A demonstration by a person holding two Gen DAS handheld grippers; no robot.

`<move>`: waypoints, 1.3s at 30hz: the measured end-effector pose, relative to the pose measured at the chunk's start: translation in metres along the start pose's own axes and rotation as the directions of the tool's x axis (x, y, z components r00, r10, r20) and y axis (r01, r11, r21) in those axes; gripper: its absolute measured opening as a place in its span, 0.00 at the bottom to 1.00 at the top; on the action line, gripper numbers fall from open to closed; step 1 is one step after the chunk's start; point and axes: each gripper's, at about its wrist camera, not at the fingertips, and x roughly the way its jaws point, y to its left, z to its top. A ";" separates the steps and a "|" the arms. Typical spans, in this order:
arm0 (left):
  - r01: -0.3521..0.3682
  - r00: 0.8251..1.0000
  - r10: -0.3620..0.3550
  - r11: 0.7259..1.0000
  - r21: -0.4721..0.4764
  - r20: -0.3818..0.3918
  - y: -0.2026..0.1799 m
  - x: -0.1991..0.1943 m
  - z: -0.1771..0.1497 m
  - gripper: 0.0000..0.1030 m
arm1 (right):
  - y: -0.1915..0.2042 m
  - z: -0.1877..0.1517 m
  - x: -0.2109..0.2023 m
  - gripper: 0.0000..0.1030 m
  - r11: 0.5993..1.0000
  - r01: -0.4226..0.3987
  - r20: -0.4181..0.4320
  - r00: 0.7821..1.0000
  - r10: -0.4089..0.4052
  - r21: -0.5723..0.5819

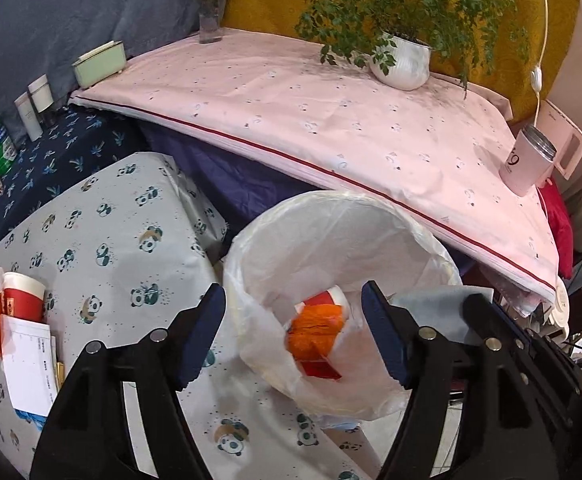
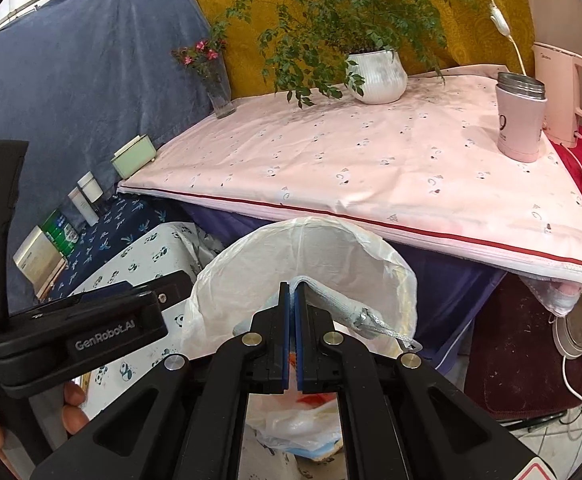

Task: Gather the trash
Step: 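Open the right tool to drop the grey pouch into the bin, then move both open tools back over the remaining trash on the table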

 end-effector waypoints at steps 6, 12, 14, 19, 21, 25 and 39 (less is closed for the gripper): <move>-0.052 0.999 0.052 0.997 -0.050 0.010 0.029 -0.003 -0.003 0.65 | 0.015 0.003 0.011 0.06 1.000 0.012 -0.007 1.000 -0.012 -0.022; -0.100 0.995 0.102 0.991 -0.093 0.020 0.055 -0.008 -0.007 0.65 | 0.028 0.003 0.010 0.34 0.999 0.015 0.006 1.000 -0.015 -0.032; -0.113 0.993 0.116 0.988 -0.106 0.023 0.063 -0.011 -0.009 0.66 | 0.035 0.003 0.006 0.40 0.999 0.023 0.021 1.000 -0.022 -0.047; -0.123 0.991 0.128 0.980 -0.157 0.027 0.083 -0.023 -0.016 0.74 | 0.050 0.005 -0.005 0.44 0.998 0.001 0.030 1.000 0.001 -0.063; -0.132 0.989 0.140 0.976 -0.173 0.037 0.091 -0.031 -0.020 0.77 | 0.059 0.004 -0.012 0.47 0.997 -0.005 0.037 0.999 0.008 -0.076; -0.157 0.984 0.170 0.966 -0.206 0.048 0.110 -0.046 -0.029 0.81 | 0.079 -0.001 -0.020 0.51 0.994 -0.019 0.038 0.999 0.023 -0.108; -0.268 0.949 0.304 0.916 -0.300 0.080 0.184 -0.098 -0.071 0.81 | 0.156 -0.033 -0.038 0.53 0.973 -0.102 -0.001 0.995 0.104 -0.209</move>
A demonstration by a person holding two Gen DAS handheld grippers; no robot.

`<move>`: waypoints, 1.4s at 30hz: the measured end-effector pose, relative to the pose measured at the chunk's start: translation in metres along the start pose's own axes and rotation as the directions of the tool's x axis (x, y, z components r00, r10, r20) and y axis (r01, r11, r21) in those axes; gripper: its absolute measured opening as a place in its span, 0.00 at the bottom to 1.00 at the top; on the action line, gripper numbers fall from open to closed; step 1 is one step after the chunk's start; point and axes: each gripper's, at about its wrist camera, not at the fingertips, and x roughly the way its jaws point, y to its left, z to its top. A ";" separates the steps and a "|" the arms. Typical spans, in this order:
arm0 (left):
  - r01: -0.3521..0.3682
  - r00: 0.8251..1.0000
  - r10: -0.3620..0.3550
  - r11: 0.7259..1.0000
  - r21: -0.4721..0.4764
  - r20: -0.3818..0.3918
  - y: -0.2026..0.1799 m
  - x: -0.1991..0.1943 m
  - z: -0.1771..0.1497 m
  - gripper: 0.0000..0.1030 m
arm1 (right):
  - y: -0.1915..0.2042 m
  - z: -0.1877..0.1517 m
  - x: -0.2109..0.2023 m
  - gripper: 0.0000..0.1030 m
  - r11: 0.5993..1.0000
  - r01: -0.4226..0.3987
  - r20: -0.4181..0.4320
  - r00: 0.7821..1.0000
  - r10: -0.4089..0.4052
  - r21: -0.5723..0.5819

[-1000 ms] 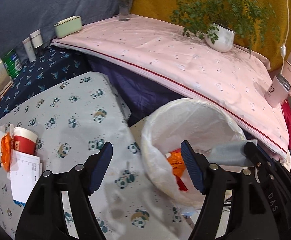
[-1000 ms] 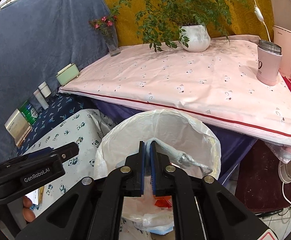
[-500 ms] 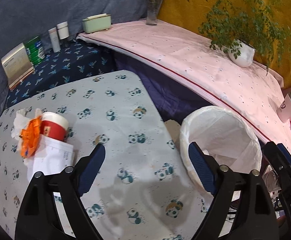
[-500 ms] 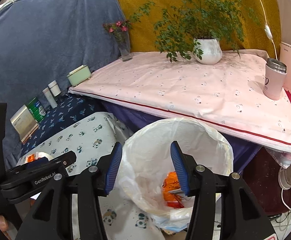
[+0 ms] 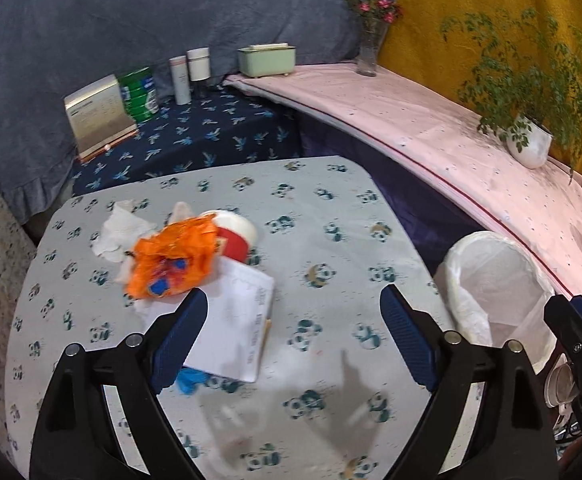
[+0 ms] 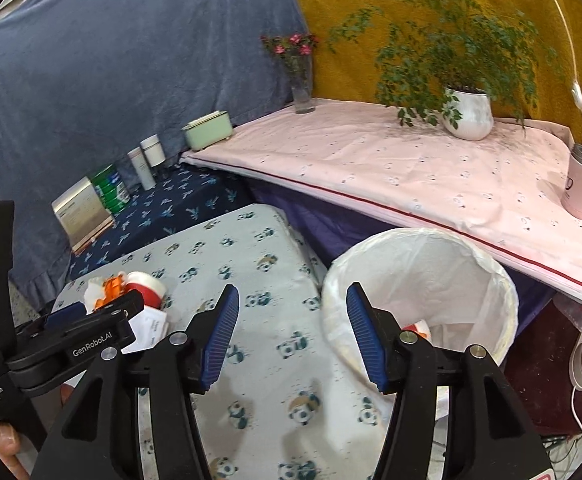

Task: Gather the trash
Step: 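Move both open tools back over the remaining trash on the table, then grasp the second orange plastic bag with the right tool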

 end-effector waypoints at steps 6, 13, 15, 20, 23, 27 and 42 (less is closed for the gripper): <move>-0.051 0.999 0.050 0.997 -0.062 -0.018 0.046 -0.004 -0.012 0.81 | 0.034 -0.009 0.001 0.54 0.998 -0.033 -0.022 0.999 0.032 -0.046; -0.130 0.991 0.125 0.987 -0.093 -0.056 0.094 -0.005 -0.027 0.86 | 0.076 -0.021 0.013 0.54 0.992 -0.075 -0.058 0.996 0.069 -0.100; -0.161 0.986 0.154 0.982 -0.104 -0.068 0.107 -0.003 -0.031 0.86 | 0.087 -0.024 0.016 0.54 0.990 -0.087 -0.068 0.994 0.080 -0.114; -0.183 0.980 0.168 0.972 -0.150 -0.103 0.143 0.002 -0.040 0.87 | 0.121 -0.031 0.028 0.54 0.980 -0.125 -0.100 0.989 0.110 -0.152; -0.183 0.980 0.166 0.969 -0.168 -0.107 0.159 0.004 -0.044 0.87 | 0.139 -0.034 0.037 0.54 0.975 -0.145 -0.117 0.985 0.126 -0.170; -0.180 0.981 0.163 0.967 -0.181 -0.105 0.174 0.007 -0.045 0.87 | 0.161 -0.035 0.052 0.54 0.968 -0.176 -0.144 0.978 0.151 -0.178; -0.169 0.982 0.146 0.962 -0.214 -0.118 0.214 0.030 -0.036 0.87 | 0.207 -0.035 0.124 0.54 0.957 -0.224 -0.224 0.958 0.181 -0.185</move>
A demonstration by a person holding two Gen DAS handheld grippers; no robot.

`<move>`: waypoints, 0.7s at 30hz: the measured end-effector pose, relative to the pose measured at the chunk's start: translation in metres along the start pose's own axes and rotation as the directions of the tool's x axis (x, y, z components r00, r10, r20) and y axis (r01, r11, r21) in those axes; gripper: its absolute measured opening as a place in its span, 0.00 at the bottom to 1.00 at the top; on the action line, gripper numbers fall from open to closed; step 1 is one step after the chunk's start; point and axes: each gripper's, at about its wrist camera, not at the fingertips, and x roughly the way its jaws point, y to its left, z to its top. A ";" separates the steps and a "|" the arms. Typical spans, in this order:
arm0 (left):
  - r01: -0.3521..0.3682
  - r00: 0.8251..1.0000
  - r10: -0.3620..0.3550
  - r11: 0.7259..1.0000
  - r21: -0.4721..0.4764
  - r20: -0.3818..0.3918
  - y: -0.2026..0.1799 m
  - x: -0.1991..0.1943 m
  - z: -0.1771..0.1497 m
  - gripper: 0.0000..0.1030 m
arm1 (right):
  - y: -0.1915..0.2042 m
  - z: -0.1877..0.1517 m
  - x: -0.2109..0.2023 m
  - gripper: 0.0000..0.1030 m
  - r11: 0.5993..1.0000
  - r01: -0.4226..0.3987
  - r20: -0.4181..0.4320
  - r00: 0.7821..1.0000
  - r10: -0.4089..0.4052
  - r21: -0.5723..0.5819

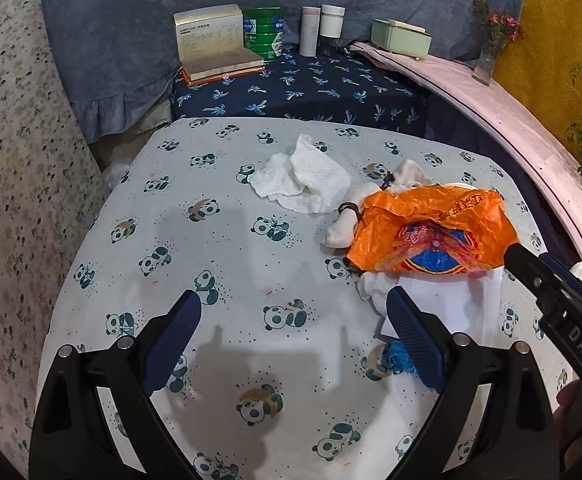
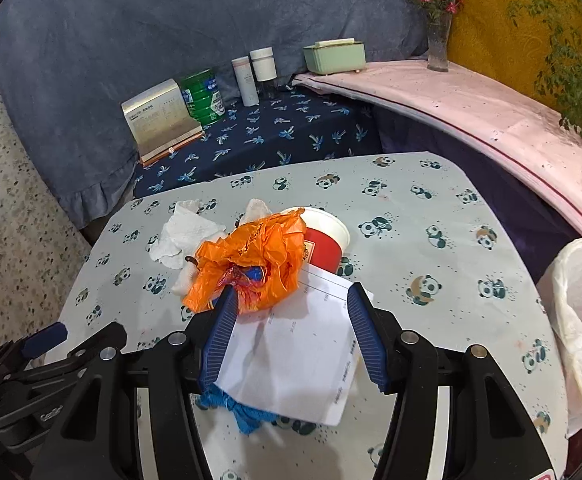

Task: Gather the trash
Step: 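Grasp the second orange plastic bag with the right tool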

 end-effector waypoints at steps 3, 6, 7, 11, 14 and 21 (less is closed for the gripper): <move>0.005 1.000 -0.005 1.000 -0.005 -0.008 0.002 0.005 0.002 0.87 | -0.001 0.002 0.013 0.52 1.000 -0.015 -0.015 1.000 0.016 0.020; 0.005 1.000 -0.005 1.000 -0.008 -0.014 0.004 0.008 0.003 0.87 | 0.000 0.003 0.024 0.37 1.000 -0.019 -0.034 0.999 0.019 0.025; 0.005 1.000 -0.005 1.000 -0.007 -0.015 0.004 0.008 0.003 0.87 | 0.000 0.003 0.026 0.31 0.999 -0.020 -0.042 0.999 0.021 0.026; 0.007 1.000 -0.007 1.000 -0.005 -0.017 0.003 0.008 0.003 0.87 | 0.000 0.000 0.025 0.08 0.999 -0.033 -0.046 0.998 0.034 0.037; 0.011 1.000 -0.011 1.000 0.002 -0.013 0.000 0.006 0.003 0.87 | -0.005 0.001 0.012 0.07 0.998 -0.038 -0.013 0.999 0.039 0.046; 0.043 0.999 -0.043 0.999 0.028 -0.009 -0.022 -0.008 -0.004 0.88 | -0.031 0.012 -0.035 0.07 0.996 -0.019 0.103 0.995 0.010 0.085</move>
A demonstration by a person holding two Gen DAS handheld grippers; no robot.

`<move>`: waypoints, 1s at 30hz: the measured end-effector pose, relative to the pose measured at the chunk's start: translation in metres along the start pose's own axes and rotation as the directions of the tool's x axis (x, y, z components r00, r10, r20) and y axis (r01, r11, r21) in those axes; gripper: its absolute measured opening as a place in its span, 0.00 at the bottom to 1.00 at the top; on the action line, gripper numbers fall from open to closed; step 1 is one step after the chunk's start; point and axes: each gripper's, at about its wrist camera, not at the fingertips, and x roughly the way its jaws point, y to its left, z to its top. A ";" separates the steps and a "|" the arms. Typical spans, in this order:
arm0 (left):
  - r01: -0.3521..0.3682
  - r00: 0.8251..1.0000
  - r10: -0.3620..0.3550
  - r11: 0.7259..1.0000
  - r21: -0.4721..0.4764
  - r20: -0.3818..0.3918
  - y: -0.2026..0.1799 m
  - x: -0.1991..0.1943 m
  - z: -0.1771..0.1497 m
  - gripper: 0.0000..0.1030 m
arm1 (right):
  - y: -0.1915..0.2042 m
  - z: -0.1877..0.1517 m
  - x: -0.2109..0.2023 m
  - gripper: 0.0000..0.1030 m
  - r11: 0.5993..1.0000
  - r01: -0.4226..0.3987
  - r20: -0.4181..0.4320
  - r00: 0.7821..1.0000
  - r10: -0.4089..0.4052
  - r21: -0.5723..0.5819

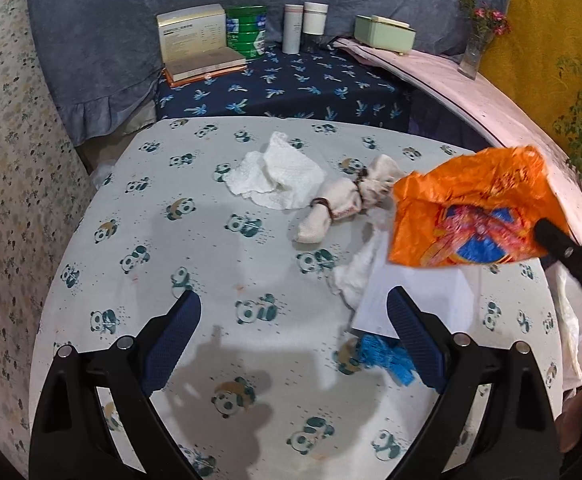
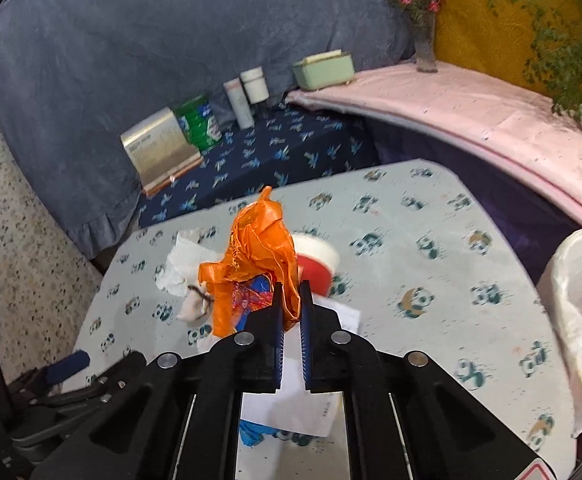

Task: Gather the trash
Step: 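Grasp the second orange plastic bag with the right tool, then lift the orange bag with the right tool while the left tool grasps the white paper sheet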

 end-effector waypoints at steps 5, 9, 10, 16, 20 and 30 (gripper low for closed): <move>0.044 0.999 -0.044 0.998 0.046 -0.007 -0.029 -0.009 -0.010 0.89 | -0.027 0.009 -0.033 0.07 0.998 0.051 0.068 0.996 -0.054 0.044; 0.075 0.997 -0.073 0.994 0.081 -0.021 -0.053 -0.010 -0.018 0.89 | -0.057 0.009 -0.055 0.07 0.992 0.082 0.087 0.992 -0.090 0.096; 0.081 0.997 -0.079 0.992 0.094 -0.024 -0.060 -0.009 -0.020 0.89 | -0.064 0.008 -0.059 0.07 0.990 0.087 0.088 0.991 -0.097 0.109; 0.100 0.995 -0.096 0.983 0.152 -0.039 -0.091 0.005 -0.023 0.89 | -0.094 -0.005 -0.071 0.07 0.982 0.114 0.070 0.990 -0.126 0.150; 0.111 0.993 -0.101 0.978 0.176 -0.064 -0.101 0.019 -0.024 0.83 | -0.107 -0.016 -0.074 0.07 0.978 0.122 0.054 0.990 -0.133 0.170; 0.139 0.984 -0.114 0.969 0.203 -0.134 -0.115 0.036 -0.026 0.15 | -0.118 -0.032 -0.068 0.07 0.975 0.120 0.015 0.992 -0.125 0.188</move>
